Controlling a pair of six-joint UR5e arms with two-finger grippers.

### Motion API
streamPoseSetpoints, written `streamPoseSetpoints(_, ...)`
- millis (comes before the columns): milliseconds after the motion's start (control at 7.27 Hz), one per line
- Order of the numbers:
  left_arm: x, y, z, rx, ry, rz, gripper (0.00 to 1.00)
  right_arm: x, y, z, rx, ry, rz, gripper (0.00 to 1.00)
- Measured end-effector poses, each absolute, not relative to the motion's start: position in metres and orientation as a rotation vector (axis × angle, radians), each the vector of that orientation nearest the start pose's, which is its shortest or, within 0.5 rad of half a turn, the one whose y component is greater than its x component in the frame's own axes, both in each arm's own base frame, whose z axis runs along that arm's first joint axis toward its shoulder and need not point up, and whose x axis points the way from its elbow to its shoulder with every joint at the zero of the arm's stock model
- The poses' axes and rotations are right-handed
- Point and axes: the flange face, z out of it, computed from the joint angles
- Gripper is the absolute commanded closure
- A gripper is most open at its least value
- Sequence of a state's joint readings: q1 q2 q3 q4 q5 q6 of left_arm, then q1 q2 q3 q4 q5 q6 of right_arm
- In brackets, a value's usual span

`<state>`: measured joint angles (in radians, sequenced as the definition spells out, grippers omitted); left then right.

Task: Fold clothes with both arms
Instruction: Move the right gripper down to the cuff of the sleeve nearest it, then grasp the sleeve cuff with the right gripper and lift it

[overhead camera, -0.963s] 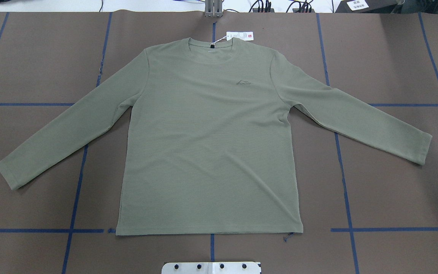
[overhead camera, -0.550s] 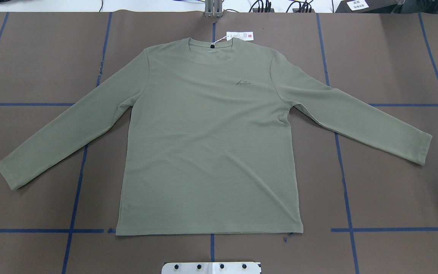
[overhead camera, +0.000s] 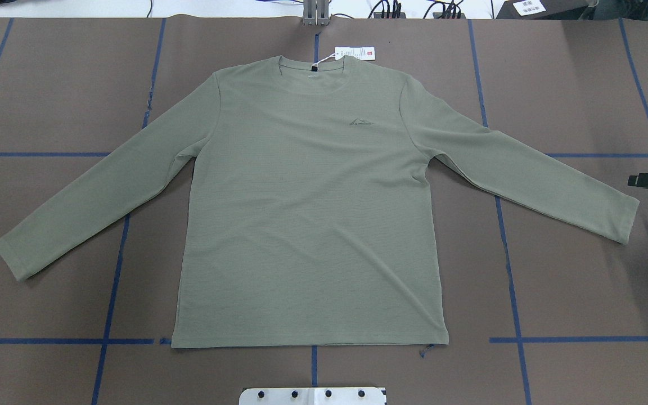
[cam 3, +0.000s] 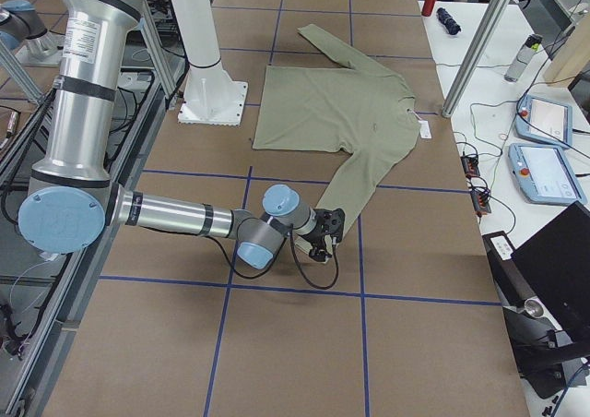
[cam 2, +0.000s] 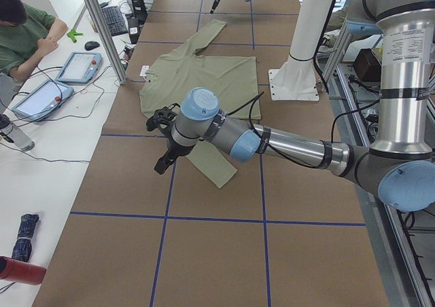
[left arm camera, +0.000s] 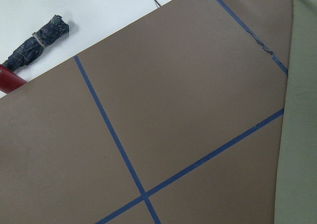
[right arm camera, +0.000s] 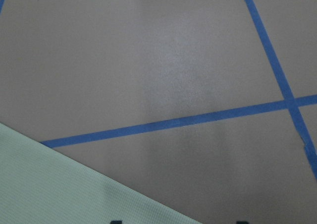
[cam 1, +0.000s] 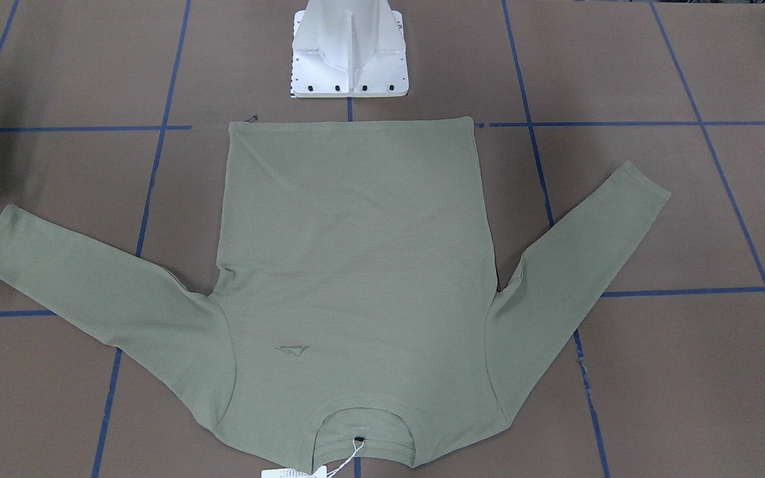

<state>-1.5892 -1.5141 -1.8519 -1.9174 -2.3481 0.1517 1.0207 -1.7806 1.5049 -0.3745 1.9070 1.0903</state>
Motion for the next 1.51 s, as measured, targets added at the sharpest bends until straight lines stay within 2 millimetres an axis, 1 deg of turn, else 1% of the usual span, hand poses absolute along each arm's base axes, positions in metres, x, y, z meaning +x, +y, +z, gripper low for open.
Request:
streamPoseSetpoints(138,-0.072,-0.479,0.505,0.606,0.709,0.345,0.0,-0.148,-0.411,0.666,0.392,-0.875,0.331,0.26)
streamPoseSetpoints(275,-0.072,-0.479,0.505,0.606,0.709,0.346,0.0,-0.156,-0.408,0.671,0.39,-0.864,0.32,0.28)
streamPoseSetpoints(413,-0.072,-0.479,0.505,0.606,0.71,0.346,0.0,-0.159,-0.407,0.678,0.387,-0.85,0.317,0.28)
streamPoseSetpoints(825,-0.072,-0.479,0.505,0.607,0.709,0.346,0.0,-0.161,-0.407,0.694,0.379,-0.818,0.32,0.28)
streamPoseSetpoints(1375,-0.072,-0.479,0.504,0.609,0.709,0.347,0.0,-0.163,-0.406,0.701,0.369,-0.809,0.319,0.31)
streamPoseSetpoints(1513,-0.072,-0.479,0.503,0.61,0.709,0.347,0.0,-0.164,-0.407,0.701,0.369,-0.809,0.318,0.58)
